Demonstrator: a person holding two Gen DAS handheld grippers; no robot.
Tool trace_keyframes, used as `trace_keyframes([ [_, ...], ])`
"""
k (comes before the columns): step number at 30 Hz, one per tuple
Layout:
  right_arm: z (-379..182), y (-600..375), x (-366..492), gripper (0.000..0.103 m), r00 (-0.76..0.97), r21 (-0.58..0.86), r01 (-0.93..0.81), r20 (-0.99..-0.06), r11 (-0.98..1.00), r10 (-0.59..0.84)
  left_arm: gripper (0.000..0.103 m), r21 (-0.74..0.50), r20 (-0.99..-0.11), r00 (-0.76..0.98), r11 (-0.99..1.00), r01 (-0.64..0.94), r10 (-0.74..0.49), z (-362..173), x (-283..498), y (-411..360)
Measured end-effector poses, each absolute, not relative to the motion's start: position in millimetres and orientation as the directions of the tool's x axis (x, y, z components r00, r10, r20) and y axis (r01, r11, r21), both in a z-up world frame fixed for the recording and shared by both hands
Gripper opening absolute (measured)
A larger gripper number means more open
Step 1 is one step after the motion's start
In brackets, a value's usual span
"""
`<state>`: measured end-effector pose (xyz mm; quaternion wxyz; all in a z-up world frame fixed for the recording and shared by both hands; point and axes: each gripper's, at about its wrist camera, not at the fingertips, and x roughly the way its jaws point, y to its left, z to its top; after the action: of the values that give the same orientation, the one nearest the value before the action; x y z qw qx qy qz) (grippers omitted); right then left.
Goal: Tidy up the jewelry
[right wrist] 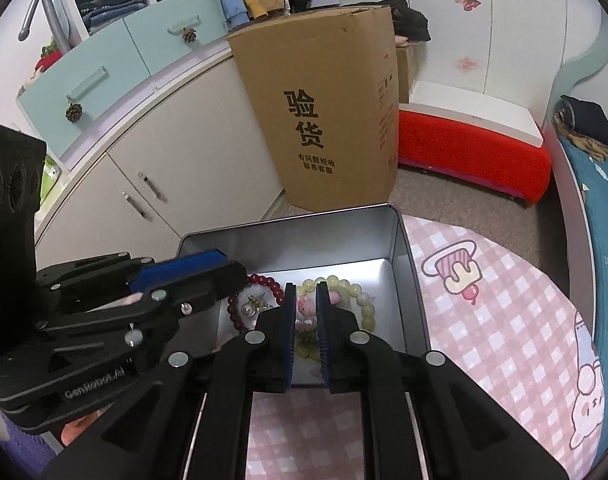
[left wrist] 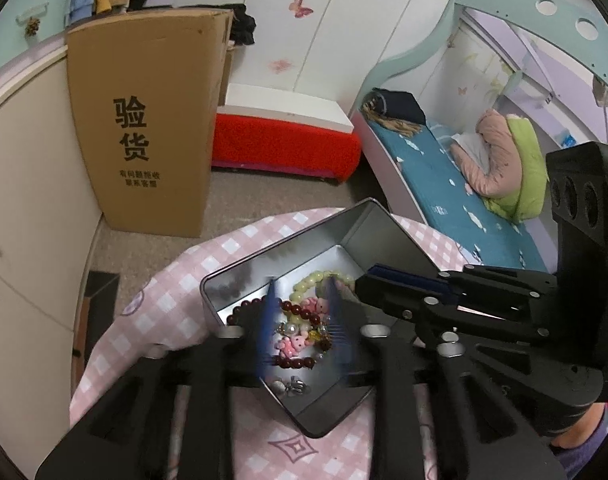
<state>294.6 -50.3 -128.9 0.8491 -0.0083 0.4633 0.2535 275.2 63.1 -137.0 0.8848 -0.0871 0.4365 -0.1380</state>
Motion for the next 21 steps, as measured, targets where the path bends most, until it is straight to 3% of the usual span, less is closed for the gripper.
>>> trace_keyframes([
  [2, -124, -55, 293, 0.015, 0.453, 0.217, -0.431, -0.787, 0.876, 0.418, 0.051, -0.265, -0.736, 0.605, 0.952, 0.156, -0.304, -133, 271, 65],
  [13, -93, -75, 256, 0.031, 0.514, 0.206, -0.424, -0.747, 0.882, 0.421, 0.068, -0.229, -0.69, 0.67, 0.96, 0.159, -0.275, -104, 239, 63],
  [15, -89, -79, 249, 0.038, 0.525, 0.202, -0.417, -0.742, 0.886, 0.416, 0.07, -0.214, -0.684, 0.682, 0.965, 0.152, -0.259, -99, 231, 62],
  [17, -84, -86, 240, 0.053, 0.541, 0.206, -0.409, -0.73, 0.889, 0.417, 0.075, -0.213, -0.669, 0.7, 0.967, 0.142, -0.25, -92, 220, 63],
  [21, -72, -98, 215, 0.068, 0.589, 0.185, -0.376, -0.708, 0.908, 0.389, 0.082, -0.213, -0.634, 0.735, 0.968, 0.13, -0.238, -82, 196, 65],
])
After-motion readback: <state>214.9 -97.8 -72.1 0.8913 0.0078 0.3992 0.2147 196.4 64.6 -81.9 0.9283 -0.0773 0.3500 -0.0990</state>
